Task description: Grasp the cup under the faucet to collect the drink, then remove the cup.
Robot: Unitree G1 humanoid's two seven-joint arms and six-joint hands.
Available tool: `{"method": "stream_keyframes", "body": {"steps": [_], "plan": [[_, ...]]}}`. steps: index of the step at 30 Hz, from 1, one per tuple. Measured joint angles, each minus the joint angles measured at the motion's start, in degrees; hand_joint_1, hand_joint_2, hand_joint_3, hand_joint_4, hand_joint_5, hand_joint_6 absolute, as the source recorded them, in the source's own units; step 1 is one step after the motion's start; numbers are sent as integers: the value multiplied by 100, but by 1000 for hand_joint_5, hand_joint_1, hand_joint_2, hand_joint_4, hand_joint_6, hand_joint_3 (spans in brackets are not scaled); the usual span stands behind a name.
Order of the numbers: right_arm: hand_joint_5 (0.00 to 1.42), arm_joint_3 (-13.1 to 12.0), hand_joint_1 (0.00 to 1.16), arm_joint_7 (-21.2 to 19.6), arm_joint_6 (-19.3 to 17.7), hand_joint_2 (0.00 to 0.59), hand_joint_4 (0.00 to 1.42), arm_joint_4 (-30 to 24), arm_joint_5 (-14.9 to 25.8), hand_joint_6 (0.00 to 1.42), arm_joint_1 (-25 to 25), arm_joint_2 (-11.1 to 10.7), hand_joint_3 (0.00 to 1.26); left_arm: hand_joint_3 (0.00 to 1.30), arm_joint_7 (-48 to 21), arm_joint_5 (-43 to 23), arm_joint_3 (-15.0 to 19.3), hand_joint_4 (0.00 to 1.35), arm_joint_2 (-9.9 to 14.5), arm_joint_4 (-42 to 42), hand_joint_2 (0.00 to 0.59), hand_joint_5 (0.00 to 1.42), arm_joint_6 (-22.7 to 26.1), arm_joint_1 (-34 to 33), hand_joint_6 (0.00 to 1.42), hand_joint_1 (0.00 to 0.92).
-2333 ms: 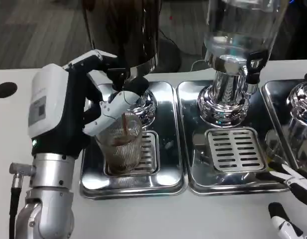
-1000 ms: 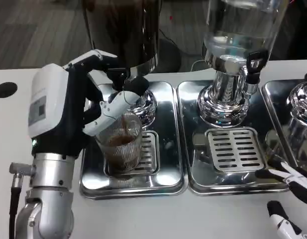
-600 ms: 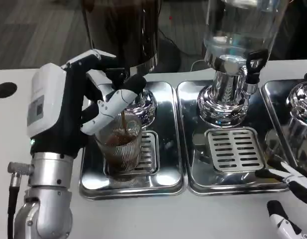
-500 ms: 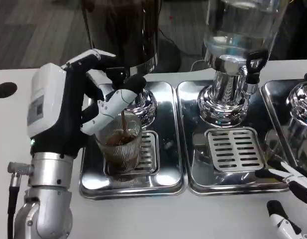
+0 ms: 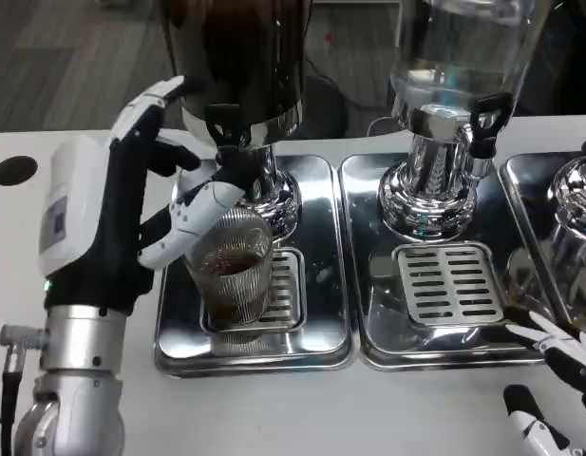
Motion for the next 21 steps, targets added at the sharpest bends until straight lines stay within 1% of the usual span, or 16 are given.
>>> {"method": "stream_keyframes", "body": {"steps": [2,5,9,10,13,16,18,21], "plan": [[139,19,402,19,0,436,138,1,22,0,-4,2,294,292,13,32,46,198,13,-15,36,499,0,154,483,0],[142,49,404,68,0,431,141,4,214,0,-10,20,294,306,31,126,194,237,101,-104,34,481,-2,354,427,0],[143,67,407,192,9,396,142,-2,474,0,-54,23,294,318,46,386,373,269,226,-363,33,437,2,621,295,0],[143,83,410,254,50,386,134,-21,576,0,-71,25,294,318,44,468,447,270,319,-475,33,436,13,739,270,0],[143,95,410,332,122,357,122,-86,651,0,-93,23,279,318,33,512,521,280,378,-591,33,412,40,867,230,0],[133,135,416,492,259,329,99,-202,807,0,-179,21,255,319,-33,677,640,280,482,-748,33,393,96,1086,202,0],[132,195,427,672,437,312,96,-204,1026,0,-309,7,252,330,-117,694,688,280,531,-829,33,383,138,1217,184,0],[139,277,455,1053,717,269,96,-156,1304,19,-585,-91,244,338,-241,690,755,291,598,-925,33,381,143,1475,178,0]]}}
